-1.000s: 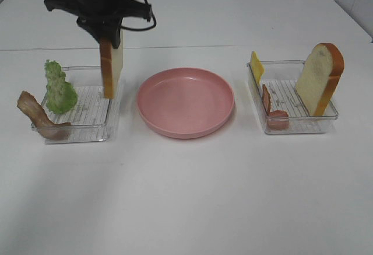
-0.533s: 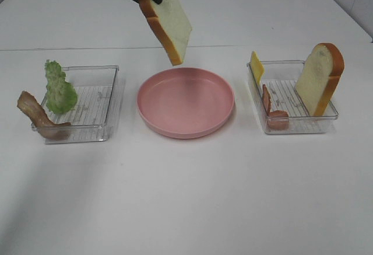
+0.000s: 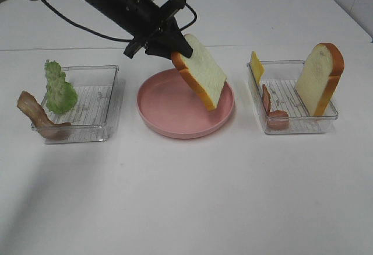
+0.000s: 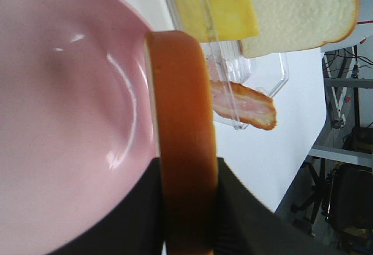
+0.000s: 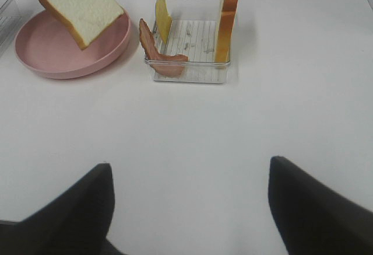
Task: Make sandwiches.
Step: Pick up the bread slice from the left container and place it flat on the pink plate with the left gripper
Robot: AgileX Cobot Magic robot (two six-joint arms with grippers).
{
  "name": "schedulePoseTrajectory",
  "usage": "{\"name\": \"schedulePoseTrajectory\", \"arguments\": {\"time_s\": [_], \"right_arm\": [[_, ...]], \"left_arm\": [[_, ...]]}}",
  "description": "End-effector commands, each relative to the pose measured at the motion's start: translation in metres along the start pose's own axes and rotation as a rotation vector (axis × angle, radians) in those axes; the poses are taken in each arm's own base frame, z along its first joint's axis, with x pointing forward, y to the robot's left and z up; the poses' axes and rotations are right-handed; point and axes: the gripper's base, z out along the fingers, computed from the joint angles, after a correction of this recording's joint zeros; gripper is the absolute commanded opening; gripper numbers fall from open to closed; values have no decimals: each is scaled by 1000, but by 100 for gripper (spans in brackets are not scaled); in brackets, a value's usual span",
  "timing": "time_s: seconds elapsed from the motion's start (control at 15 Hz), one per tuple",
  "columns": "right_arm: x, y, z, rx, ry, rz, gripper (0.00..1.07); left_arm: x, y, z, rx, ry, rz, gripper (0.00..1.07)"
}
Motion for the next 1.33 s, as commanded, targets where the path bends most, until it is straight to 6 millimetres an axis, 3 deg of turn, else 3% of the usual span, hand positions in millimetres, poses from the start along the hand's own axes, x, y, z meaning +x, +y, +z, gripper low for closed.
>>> {"name": "schedulePoseTrajectory", "arguments": {"time_s": [0.07,0.27,0.33,0.67,1.0,1.13,1.33], "right_arm": [[1,1,-1,4,-24,-1,71],[1,1,-1,4,-24,-1,71],[1,1,-1,4,-24,-1,71],[1,1,-1,4,-24,-1,71],[1,1,-1,4,-24,-1,71],[1,1,-1,4,-24,-1,71],[1,1,-1,4,-24,-1,71]], "left_arm": [[0,15,15,45,15,-52,0],[0,23,22,38,10,-72,0],[0,23,22,37,10,-72,7],[0,22,20,24,14,-60,67],[0,16,2,-122,7,17,74],[3,17,0,-166,38,15,80],[3,21,0,-212,38,34,80]]}}
